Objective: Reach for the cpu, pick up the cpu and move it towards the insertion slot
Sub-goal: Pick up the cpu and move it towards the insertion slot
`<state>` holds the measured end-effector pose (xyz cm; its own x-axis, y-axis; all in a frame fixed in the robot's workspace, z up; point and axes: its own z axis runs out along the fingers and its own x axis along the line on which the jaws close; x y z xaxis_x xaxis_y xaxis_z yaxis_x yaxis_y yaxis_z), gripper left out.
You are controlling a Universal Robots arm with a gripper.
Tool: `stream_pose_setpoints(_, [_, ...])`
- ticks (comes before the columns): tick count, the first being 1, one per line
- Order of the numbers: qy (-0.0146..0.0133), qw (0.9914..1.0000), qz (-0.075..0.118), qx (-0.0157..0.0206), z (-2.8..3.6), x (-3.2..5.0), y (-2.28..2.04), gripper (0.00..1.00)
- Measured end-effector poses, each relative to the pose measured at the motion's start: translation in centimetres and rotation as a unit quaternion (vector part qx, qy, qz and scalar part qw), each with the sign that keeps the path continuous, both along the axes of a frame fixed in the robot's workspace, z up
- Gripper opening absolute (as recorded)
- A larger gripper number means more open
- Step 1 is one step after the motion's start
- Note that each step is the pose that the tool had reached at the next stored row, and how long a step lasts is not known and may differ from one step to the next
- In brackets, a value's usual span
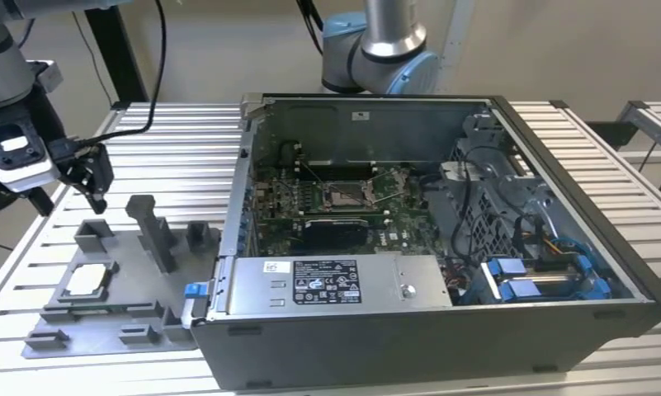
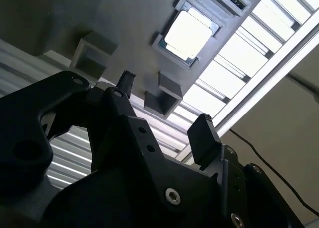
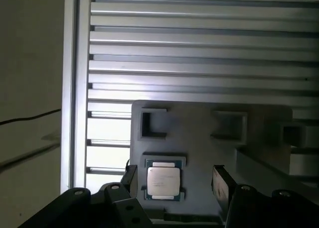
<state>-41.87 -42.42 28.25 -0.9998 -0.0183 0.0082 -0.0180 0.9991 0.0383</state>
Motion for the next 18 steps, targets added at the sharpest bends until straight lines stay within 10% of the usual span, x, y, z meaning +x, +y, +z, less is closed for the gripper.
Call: stream_pose_setpoints(18, [0.0063,0.99998,0.0,0.0,-3.2,0.0,0.0,1.0])
